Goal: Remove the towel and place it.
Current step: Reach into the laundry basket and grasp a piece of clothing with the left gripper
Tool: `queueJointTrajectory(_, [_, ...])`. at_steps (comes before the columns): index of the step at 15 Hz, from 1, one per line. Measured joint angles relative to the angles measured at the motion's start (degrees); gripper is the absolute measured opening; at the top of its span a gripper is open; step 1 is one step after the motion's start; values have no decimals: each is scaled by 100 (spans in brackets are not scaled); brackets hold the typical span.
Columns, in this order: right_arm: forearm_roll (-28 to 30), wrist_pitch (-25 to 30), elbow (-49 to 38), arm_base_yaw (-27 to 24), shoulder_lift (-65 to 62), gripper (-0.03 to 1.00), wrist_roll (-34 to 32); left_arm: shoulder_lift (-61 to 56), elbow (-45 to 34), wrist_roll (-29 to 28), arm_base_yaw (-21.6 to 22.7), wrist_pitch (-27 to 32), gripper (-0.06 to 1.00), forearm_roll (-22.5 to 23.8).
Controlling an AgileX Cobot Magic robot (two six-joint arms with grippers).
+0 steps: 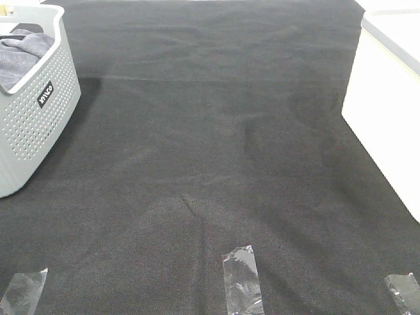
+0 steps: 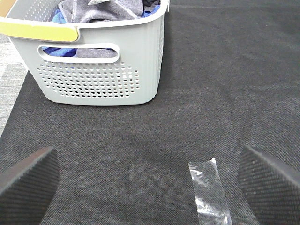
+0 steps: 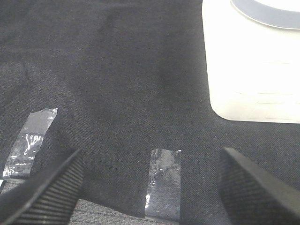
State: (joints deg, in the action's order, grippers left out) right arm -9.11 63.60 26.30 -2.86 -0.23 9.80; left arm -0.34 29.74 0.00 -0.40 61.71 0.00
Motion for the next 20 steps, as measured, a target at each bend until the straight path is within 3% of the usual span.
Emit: queueJointTrajectory(20, [-11,0,0,0,0,77,0,0,0,0,0,0,98,0])
